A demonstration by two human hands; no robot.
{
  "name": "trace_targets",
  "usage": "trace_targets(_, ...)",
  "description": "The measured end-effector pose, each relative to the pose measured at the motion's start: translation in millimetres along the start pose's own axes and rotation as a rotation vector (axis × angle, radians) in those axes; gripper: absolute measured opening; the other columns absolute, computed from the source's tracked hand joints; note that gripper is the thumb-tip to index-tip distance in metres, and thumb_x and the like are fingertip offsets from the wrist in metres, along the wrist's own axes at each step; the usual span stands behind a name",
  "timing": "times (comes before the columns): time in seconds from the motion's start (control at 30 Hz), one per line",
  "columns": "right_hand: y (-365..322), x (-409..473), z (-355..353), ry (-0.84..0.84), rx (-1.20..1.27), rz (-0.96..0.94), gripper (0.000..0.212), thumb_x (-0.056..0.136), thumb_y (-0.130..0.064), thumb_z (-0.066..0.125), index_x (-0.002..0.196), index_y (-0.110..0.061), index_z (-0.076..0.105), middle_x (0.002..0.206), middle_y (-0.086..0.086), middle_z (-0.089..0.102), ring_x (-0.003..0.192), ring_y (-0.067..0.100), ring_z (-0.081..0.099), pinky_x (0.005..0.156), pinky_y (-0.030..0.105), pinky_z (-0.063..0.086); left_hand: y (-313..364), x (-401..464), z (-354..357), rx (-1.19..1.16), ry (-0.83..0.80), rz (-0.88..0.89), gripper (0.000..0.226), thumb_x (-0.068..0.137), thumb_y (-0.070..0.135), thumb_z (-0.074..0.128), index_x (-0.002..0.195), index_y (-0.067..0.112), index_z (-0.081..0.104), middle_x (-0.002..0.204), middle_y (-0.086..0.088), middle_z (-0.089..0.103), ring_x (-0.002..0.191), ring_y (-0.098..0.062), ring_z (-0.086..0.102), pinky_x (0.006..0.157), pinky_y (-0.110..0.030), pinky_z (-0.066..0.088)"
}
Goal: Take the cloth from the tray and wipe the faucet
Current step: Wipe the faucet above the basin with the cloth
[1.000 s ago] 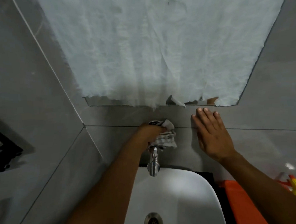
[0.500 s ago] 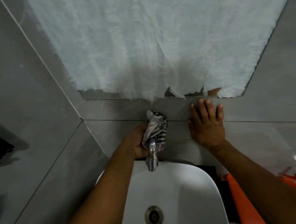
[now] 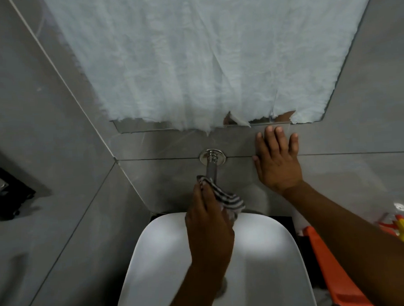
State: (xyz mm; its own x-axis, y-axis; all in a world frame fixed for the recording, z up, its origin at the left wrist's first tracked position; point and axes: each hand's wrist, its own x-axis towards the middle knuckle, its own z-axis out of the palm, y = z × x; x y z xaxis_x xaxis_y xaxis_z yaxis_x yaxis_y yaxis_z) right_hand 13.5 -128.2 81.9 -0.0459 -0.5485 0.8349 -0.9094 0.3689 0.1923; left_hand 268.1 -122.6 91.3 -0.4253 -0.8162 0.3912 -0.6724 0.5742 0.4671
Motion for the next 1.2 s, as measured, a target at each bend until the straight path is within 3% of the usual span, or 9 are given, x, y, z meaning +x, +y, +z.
trace_targets(0.17,-2,-2,-1,-0.024,0.016,0.011,0.075,0.097,-0.036,0.045,0.156,-0.015,0.004,0.164,0.004,-0.018,0.151,0.025,-0.013,0.119,0.055,-0.004,9,-11,9,-0.669,0.084,-0.286,0.052,0.092,0.029,0.042,0.142,0.018,0.046,0.144,-0.006,0.053,0.133,-0.021,0.05,0.113,-0.042,0.04)
trace_targets(0.23,-1,-2,0,-0.024,0.007,0.015,0.075,0.097,-0.036,0.045,0.156,-0.015,0.004,0.164,0.005,-0.018,0.151,0.025,-0.013,0.119,0.055,-0.005,2,10,9,-1.154,0.021,-0.683,0.031,0.098,0.029,0.041,0.117,0.02,0.065,0.117,-0.007,0.069,0.116,-0.029,0.063,0.101,-0.049,0.05)
trace_targets(0.33,0,-1,-1,-0.051,-0.002,0.01,0.077,0.097,-0.038,0.044,0.155,-0.015,-0.001,0.163,0.004,-0.023,0.15,0.025,-0.018,0.118,0.054,-0.01,-18,30,3,-1.68,-0.227,-1.033,0.057,0.095,0.054,0.036,0.109,0.01,0.069,0.104,-0.017,0.072,0.099,-0.037,0.066,0.082,-0.045,0.055)
trace_targets(0.5,0,0,-3,-0.072,-0.012,-0.003,0.078,0.098,-0.039,0.041,0.154,-0.014,-0.005,0.161,0.005,-0.029,0.148,0.024,-0.024,0.117,0.051,-0.015,-14,9,7,-2.024,-0.471,-1.316,0.052,0.088,0.052,0.046,0.107,0.007,0.066,0.086,-0.014,0.076,0.055,-0.021,0.068,0.053,-0.025,0.054)
trace_targets(0.67,1,-2,-1,-0.06,0.001,0.0,0.077,0.098,-0.039,0.044,0.155,-0.014,-0.001,0.162,0.005,-0.024,0.15,0.025,-0.019,0.118,0.054,-0.009,-4,16,-4,-1.691,-0.351,-1.137,0.053,0.089,0.054,0.043,0.118,0.014,0.063,0.099,-0.016,0.07,0.087,-0.029,0.066,0.076,-0.037,0.052)
trace_targets(0.83,-3,-3,-2,-0.07,0.029,0.013,0.077,0.097,-0.038,0.043,0.155,-0.014,-0.002,0.163,0.005,-0.023,0.15,0.025,-0.018,0.118,0.055,-0.008,11,12,-3,-0.322,-0.062,-0.261,0.067,0.084,0.062,0.053,0.132,0.015,0.047,0.125,-0.004,0.061,0.113,-0.022,0.061,0.093,-0.037,0.054)
trace_targets(0.93,-2,-1,-1,-0.064,0.034,0.02,0.075,0.097,-0.037,0.043,0.155,-0.015,0.001,0.163,0.004,-0.022,0.151,0.025,-0.016,0.118,0.057,-0.002,21,34,-11,0.152,-0.099,-0.167,0.068,0.084,0.041,0.065,0.136,0.006,0.04,0.128,-0.014,0.057,0.114,-0.028,0.059,0.095,-0.041,0.051)
trace_targets(1.07,-3,-1,-1,-0.052,0.042,0.035,0.072,0.095,-0.036,0.047,0.153,-0.013,0.011,0.164,0.003,-0.02,0.151,0.025,-0.014,0.116,0.059,0.002,30,115,-2,0.121,-0.412,-0.274,0.048,0.081,0.024,0.065,0.125,0.007,0.055,0.117,-0.015,0.065,0.102,-0.03,0.067,0.086,-0.041,0.056)
trace_targets(1.2,-2,-2,1,-0.081,0.033,0.028,0.074,0.094,-0.037,0.049,0.152,-0.013,0.01,0.164,0.004,-0.02,0.15,0.024,-0.018,0.117,0.057,-0.001,26,154,-10,-0.455,-0.741,-0.437,0.019,0.083,0.017,0.067,0.094,0.002,0.072,0.082,-0.012,0.077,0.072,-0.025,0.074,0.071,-0.039,0.062)
